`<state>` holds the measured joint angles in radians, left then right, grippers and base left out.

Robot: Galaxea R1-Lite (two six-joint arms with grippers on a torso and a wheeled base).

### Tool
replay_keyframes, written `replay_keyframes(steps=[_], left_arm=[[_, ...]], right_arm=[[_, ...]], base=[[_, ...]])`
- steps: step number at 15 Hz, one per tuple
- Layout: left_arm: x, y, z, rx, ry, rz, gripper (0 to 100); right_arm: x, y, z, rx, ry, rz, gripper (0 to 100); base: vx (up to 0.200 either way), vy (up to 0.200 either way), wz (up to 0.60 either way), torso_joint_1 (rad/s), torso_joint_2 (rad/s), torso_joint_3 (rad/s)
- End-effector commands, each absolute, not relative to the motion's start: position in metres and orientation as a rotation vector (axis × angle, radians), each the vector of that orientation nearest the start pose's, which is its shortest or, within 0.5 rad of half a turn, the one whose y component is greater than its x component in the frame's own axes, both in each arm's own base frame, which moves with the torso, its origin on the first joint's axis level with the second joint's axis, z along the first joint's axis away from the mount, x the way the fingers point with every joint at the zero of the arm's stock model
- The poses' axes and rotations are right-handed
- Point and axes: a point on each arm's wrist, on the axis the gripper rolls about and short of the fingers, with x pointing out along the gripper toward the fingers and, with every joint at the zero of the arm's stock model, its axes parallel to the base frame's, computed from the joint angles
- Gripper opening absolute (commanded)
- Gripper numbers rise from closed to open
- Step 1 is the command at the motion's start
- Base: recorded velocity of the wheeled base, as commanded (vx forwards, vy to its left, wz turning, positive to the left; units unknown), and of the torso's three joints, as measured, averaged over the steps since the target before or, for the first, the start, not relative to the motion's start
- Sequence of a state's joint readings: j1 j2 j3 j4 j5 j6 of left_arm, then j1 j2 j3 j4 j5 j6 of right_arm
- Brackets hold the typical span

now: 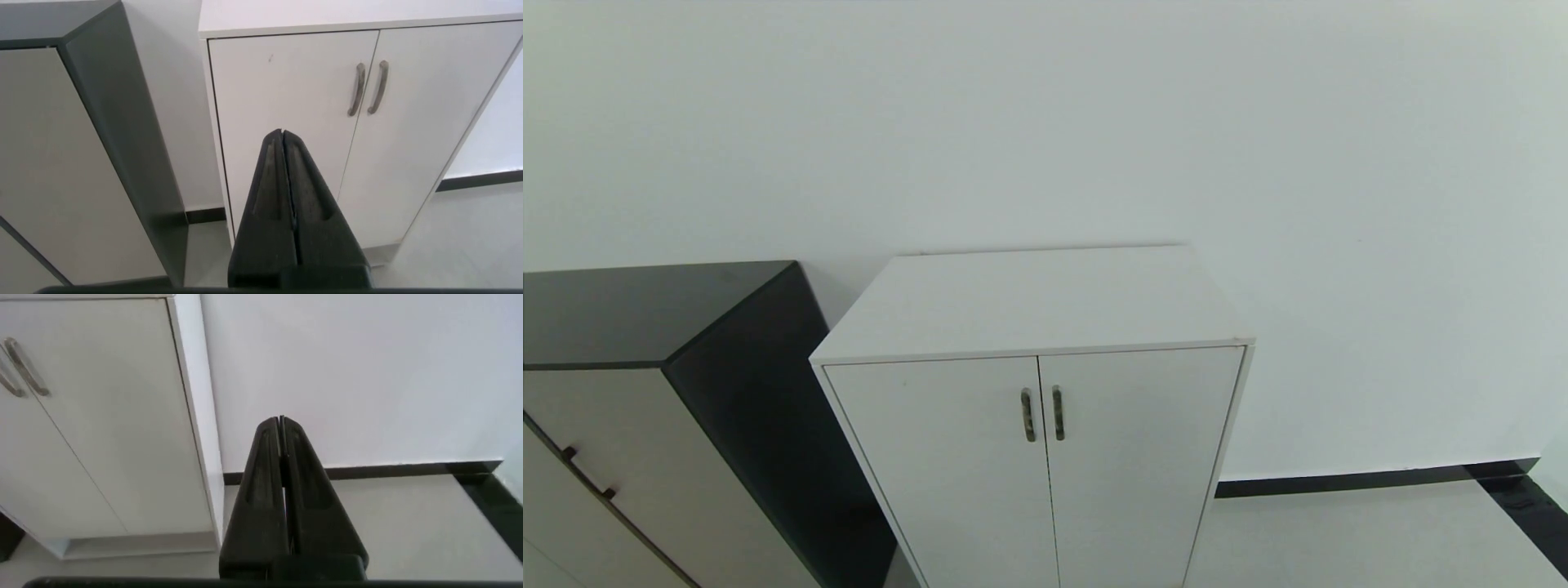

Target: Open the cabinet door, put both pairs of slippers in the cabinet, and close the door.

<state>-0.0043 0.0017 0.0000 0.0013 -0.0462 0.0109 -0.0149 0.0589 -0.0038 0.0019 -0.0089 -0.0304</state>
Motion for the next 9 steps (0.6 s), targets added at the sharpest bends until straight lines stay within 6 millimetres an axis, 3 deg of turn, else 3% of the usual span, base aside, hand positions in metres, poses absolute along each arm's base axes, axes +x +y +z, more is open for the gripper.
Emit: replay_keyframes(steps=[1,4,9], left_arm=[[-0.0227,-0.0009,0.0754,0.011,0.003,-0.051,0],[-0.0227,-0.0009,0.0754,0.009,0.003,-0.049,0],[-0.0227,-0.0009,0.0754,0.009,0.003,-0.049,0]], right_arm=[[-0.0206,-0.0003,0.076,-0.019,0.031,0.014,0],[-0.0149,0.0002,0.0776,-0.035,0.106,0.0,0],[-0.0228,0.0001,0.0755,-0.049,0.0,0.011,0]], base=[[0.0,0.0,0.0,0.0,0.0,0.0],[0.0,0.0,0.0,0.0,0.0,0.0],[0.0,0.0,0.0,0.0,0.0,0.0]])
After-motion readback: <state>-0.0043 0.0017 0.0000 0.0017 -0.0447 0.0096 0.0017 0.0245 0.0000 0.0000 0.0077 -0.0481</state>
